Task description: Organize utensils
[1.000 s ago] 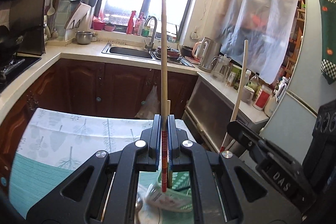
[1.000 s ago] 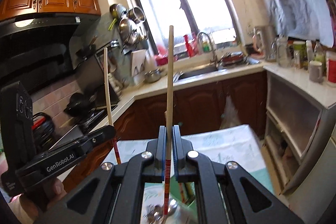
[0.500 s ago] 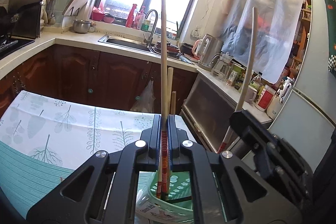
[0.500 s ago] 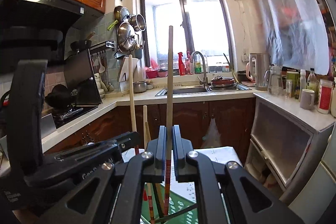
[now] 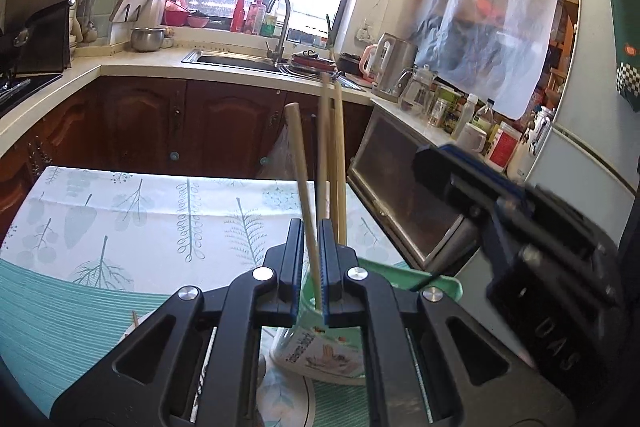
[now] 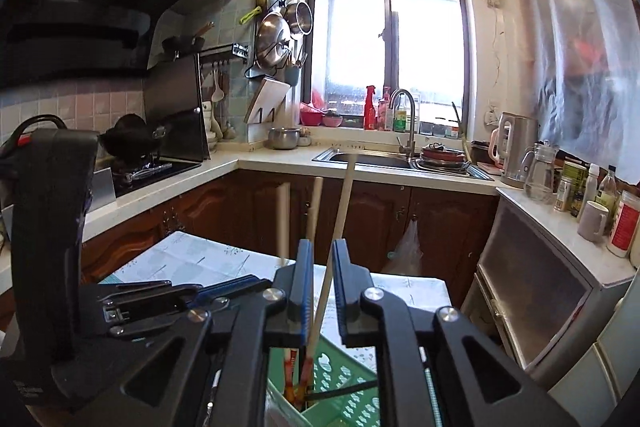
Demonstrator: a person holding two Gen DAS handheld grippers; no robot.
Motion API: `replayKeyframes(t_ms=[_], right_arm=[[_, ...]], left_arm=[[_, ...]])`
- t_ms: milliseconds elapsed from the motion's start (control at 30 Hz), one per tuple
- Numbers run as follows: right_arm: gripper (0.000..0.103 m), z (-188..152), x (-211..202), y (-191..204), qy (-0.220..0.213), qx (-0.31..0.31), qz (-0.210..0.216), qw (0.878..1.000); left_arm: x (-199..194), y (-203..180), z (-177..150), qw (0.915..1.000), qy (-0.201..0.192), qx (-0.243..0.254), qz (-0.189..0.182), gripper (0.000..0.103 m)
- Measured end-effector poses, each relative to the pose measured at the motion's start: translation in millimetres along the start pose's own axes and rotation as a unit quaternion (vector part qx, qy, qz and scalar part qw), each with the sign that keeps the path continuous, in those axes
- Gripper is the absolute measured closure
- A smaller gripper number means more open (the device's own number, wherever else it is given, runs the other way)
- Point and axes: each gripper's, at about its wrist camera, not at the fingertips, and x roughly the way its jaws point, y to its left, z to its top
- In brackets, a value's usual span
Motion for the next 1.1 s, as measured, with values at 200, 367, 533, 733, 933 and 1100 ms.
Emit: replayKeyframes(t_ms=[200,367,533,733,933,1100], right_arm=[[0.086,11.6,-26.2,-17.4,-0.017,0.059,0.001,0.998],[0.051,9.9,-56.5,-49.0,-0.036,0.137,-0.025,0.990],[0.048,-6.6,-52.3,-64.4,0.004,0.173,-0.045,0.984],[0.048,-13.3,-11.9,-58.7,0.072,0.208,-0.013,0.975],[0.029,-3.5,32.3,-47.5,0.095,0.260,0.051,0.960],[0.029,11.4,68.4,-31.5,0.108,0.289,0.086,0.947]], left_arm=[[-19.6,3.6,-11.0,0.9998,0.019,-0.003,-0.002,0.099],[-39.3,7.8,-19.5,0.9993,0.037,-0.007,0.002,0.099],[-61.2,11.9,-30.4,0.9982,0.058,-0.014,0.007,0.098],[-92.1,27.3,-46.3,0.9966,0.072,-0.039,0.006,0.098],[-113.0,55.0,-57.1,0.9940,0.079,-0.072,0.023,0.091],[-119.8,73.0,-62.6,0.9914,0.086,-0.092,0.034,0.091]])
